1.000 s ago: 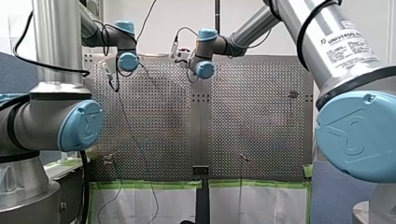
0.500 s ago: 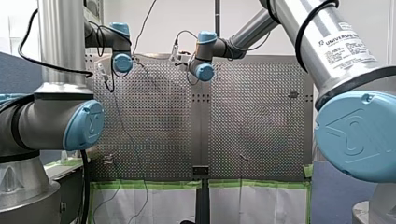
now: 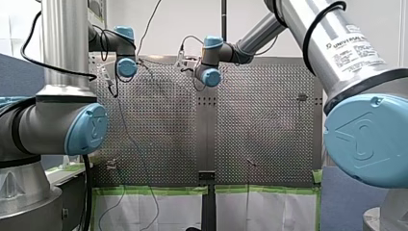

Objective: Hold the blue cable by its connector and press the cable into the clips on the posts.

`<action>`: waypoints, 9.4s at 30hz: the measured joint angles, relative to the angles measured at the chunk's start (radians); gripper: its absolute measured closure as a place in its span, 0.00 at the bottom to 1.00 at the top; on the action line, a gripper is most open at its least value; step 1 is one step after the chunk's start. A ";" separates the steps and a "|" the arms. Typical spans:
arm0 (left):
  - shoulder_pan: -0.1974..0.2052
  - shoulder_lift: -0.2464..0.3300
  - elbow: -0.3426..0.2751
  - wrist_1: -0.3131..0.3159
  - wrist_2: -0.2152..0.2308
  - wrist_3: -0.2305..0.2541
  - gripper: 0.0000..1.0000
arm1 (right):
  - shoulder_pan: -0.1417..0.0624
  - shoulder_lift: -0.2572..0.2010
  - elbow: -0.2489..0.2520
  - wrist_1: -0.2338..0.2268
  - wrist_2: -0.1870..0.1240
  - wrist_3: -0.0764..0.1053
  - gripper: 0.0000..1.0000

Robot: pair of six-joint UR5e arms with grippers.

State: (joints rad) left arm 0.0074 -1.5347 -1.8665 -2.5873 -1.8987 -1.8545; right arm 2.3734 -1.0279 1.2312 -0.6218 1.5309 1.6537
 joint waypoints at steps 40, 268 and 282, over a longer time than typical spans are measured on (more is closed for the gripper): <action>0.092 -0.144 0.135 0.021 0.155 -0.055 1.00 | -0.082 0.037 -0.067 -0.005 0.002 0.003 1.00; -0.107 -0.113 0.343 -0.491 0.208 0.321 0.00 | -0.100 0.111 -0.120 0.042 -0.007 -0.006 1.00; -0.103 -0.114 0.345 -0.490 0.207 0.312 0.46 | -0.100 0.113 -0.119 0.043 -0.008 -0.006 1.00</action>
State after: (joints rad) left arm -0.0960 -1.6492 -1.5213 -3.0769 -1.6913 -1.5423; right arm 2.2734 -0.9153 1.1119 -0.5790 1.5233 1.6478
